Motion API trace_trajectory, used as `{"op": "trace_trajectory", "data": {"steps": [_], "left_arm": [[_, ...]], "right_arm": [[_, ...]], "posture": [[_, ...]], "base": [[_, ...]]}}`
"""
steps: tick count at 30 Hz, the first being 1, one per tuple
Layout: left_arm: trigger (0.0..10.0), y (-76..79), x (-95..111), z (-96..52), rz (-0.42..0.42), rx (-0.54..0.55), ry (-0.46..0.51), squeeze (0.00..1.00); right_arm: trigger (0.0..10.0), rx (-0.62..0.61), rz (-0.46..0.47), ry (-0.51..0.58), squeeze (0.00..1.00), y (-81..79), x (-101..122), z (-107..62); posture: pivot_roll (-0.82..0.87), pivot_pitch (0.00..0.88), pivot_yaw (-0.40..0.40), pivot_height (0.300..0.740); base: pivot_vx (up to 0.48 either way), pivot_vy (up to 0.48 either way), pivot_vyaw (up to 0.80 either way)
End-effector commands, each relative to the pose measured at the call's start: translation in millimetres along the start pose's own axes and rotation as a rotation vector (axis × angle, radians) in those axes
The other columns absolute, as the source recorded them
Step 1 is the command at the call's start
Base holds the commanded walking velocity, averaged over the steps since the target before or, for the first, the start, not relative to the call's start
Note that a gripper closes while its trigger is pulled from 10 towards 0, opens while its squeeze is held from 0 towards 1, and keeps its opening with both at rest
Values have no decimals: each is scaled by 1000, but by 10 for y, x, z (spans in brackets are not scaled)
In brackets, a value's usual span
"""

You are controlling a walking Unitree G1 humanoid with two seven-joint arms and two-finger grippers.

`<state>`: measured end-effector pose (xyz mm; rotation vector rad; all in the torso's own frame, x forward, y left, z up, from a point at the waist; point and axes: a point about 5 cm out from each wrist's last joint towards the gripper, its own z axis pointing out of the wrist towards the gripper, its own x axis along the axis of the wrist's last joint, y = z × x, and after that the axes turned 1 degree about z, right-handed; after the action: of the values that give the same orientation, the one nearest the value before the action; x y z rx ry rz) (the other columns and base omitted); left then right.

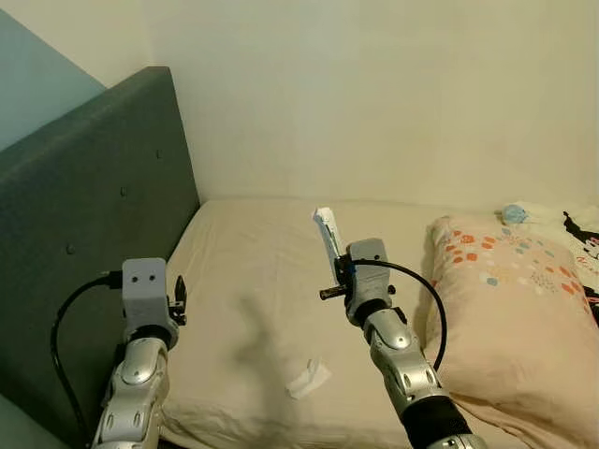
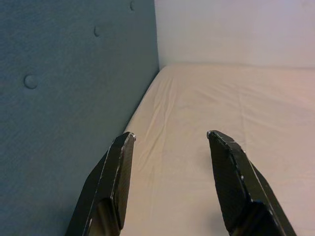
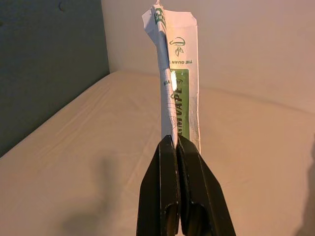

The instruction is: Clean up the room

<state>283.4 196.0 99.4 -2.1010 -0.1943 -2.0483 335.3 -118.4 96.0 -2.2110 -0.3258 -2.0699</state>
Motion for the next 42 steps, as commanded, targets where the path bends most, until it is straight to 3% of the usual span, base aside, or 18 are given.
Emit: {"op": "trace_trajectory", "data": {"steps": [1, 12, 36, 42], "left_arm": [[10000, -46, -20, -17, 11, 19, -3, 0], [10000, -61, 36, 57, 16, 18, 12, 0], [10000, -27, -32, 3, 33, 5, -10, 0], [10000, -64, -79, -29, 54, 22, -16, 0]], "right_arm": [[10000, -13, 12, 16, 0, 7, 25, 34], [10000, -45, 19, 11, 0, 45, -5, 8], [10000, -29, 18, 0, 0, -6, -74, -22], [10000, -22, 25, -7, 0, 41, -93, -31]], "posture": [[-19, 0, -54, 731], [-29, 12, -50, 731], [-31, 0, -57, 731], [-21, 0, -75, 731]], "base": [[0, 0, 0], [0, 0, 0], [0, 0, 0], [0, 0, 0]]}}
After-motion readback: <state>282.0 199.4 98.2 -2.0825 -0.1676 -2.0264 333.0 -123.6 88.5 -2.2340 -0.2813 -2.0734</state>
